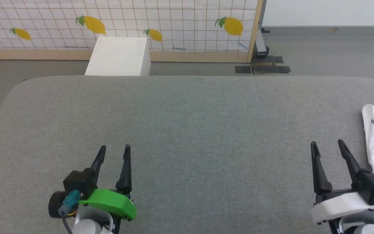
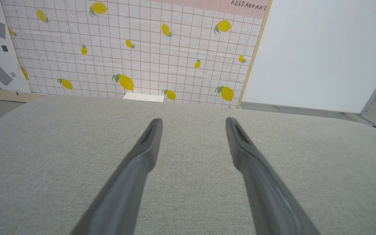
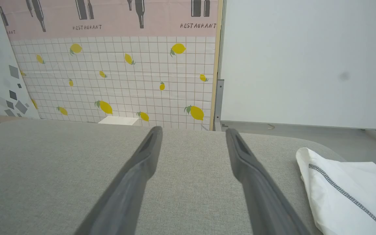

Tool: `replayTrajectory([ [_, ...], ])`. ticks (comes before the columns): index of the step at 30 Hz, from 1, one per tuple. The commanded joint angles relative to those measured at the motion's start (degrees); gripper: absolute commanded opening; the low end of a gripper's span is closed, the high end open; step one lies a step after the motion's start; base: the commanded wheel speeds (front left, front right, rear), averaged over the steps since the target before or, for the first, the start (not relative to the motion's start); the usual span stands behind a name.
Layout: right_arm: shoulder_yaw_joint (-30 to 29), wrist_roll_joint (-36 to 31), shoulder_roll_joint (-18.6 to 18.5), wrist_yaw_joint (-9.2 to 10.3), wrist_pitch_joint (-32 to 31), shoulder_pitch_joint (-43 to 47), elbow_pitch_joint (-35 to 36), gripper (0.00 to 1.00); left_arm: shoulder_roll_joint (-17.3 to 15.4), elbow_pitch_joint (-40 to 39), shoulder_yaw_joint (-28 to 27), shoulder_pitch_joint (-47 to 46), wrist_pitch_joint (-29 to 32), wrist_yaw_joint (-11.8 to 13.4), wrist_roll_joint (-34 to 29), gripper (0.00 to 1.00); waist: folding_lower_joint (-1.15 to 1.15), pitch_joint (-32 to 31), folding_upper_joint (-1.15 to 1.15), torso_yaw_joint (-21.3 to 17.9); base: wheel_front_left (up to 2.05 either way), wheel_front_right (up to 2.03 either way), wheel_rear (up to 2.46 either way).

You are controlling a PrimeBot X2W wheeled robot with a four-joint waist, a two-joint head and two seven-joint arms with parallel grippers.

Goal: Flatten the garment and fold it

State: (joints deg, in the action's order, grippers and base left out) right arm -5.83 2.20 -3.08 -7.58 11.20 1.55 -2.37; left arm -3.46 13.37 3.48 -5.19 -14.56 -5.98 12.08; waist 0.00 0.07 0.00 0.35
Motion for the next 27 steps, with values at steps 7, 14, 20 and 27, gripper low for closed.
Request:
replayTrajectory([
  [7, -0.3, 1.5, 0.2, 0.09, 0.8, 1.4, -0.9, 1.0, 0.4, 0.0, 0.3, 1.5, -0.4, 0.1, -0.4, 1.0, 0.0, -0.5, 0.0, 0.1, 0.0, 0.0, 0.0],
  [14, -0.3, 1.9, 0.2, 0.09, 0.5, 1.4, -1.5, 1.0, 0.5, 0.5, 0.6, 1.4, -0.4, 0.1, -0.2, 1.0, 0.0, -0.4, 0.0, 0.1, 0.0, 0.0, 0.0],
  [20, -0.3, 1.9, 0.0, 0.0, 0.3, 0.9, -1.7, 0.0, 0.3, 0.6, 0.7, 0.6, 0.1, 0.0, 0.0, 0.0, 0.0, -0.1, 0.0, 0.0, 0.0, 0.0, 0.0],
  [27, -0.3, 1.9, 0.0, 0.0, 0.3, 0.9, -1.7, 0.0, 0.3, 0.7, 0.7, 0.5, 0.1, 0.0, 0.0, 0.0, 0.0, -0.1, 0.0, 0.0, 0.0, 0.0, 0.0],
])
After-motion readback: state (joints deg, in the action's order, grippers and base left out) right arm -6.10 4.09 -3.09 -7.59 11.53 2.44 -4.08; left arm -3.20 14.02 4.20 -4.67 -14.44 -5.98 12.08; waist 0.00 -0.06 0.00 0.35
